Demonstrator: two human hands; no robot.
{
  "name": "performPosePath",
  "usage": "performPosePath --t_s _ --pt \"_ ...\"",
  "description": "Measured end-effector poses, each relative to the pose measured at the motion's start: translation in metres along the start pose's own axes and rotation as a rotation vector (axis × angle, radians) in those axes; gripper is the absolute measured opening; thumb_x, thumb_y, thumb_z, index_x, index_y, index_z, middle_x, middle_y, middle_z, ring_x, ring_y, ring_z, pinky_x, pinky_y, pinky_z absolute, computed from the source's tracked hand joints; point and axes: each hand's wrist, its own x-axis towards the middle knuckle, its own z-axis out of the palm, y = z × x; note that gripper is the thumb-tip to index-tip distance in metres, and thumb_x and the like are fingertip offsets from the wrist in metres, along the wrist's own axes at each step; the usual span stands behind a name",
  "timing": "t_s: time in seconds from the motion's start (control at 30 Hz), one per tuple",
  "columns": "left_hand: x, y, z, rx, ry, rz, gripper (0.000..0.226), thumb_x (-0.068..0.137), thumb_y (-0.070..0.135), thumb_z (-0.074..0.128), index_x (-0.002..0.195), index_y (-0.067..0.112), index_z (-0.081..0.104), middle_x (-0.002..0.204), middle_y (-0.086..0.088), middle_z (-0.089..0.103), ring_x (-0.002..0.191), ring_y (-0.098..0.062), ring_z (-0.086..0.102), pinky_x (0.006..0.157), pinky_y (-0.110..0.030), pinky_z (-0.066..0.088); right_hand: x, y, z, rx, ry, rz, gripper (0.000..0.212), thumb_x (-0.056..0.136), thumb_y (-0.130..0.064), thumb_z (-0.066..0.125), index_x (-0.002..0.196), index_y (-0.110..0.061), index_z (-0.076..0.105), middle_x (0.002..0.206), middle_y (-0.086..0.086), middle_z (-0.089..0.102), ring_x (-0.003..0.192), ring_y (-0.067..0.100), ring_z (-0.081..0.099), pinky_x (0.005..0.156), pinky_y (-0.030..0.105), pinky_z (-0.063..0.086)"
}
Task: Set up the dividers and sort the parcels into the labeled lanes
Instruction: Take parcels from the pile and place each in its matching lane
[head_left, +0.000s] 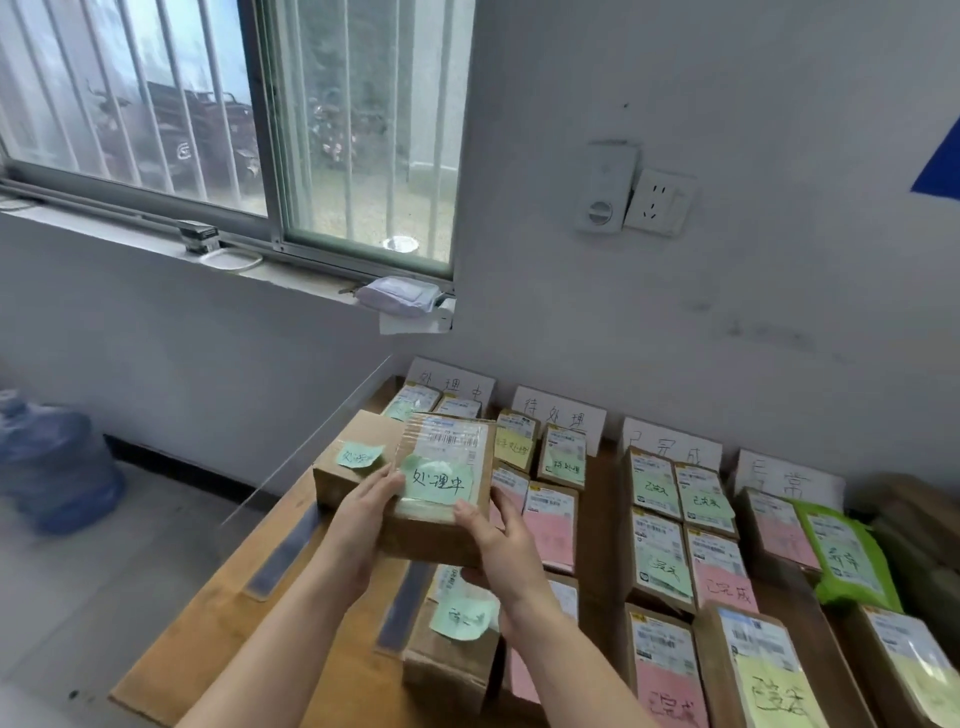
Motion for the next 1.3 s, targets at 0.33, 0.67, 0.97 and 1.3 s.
performPosePath --t_s 0.33,0.67,0.97,1.3 --pt "0.109 0.011 -0.078 0.854 -0.021 0.288 0.032 0.100 0.022 0.050 0.129 0.027 0.062 0.132 0.004 0.062 0.124 -0.019 0.053 0.104 -0.041 0.044 0.065 -0.001 0.082 0.115 0.299 0.053 0.085 0.054 -0.062 0.068 0.134 -0.036 0.053 0.124 -0.002 0.065 0.114 0.021 0.061 0.101 0.052 0.049" --pt "0.160 -0.013 -0.110 1.717 -0.455 0.246 0.066 0.102 0.026 0.041 0.157 0.033 0.007 0.165 0.000 -0.005 0.152 -0.024 -0.005 0.123 -0.049 0.005 0.085 0.010 0.099 0.055 0.349 0.155 0.040 0.096 -0.031 0.059 0.135 -0.023 0.056 0.122 0.000 0.065 0.110 0.015 0.058 0.071 0.021 0.045" --pt "0.159 -0.008 -0.119 1.786 -0.413 0.221 0.066 0.102 0.035 0.043 0.158 0.028 0.008 0.165 -0.004 -0.010 0.151 -0.028 -0.011 0.122 -0.052 0.002 0.099 0.023 0.105 -0.115 0.528 0.145 0.044 0.094 -0.037 0.055 0.137 -0.028 0.050 0.119 -0.006 0.063 0.107 0.016 0.056 0.095 0.040 0.047" --pt "0.159 -0.009 -0.117 1.702 -0.407 0.226 0.066 0.102 0.035 0.046 0.157 0.027 0.012 0.165 -0.005 -0.009 0.151 -0.030 -0.012 0.122 -0.050 0.003 0.120 0.042 0.112 -0.114 0.491 0.219 0.047 0.101 -0.028 0.048 0.147 -0.020 0.041 0.134 0.002 0.056 0.121 0.020 0.052 0.097 0.035 0.045"
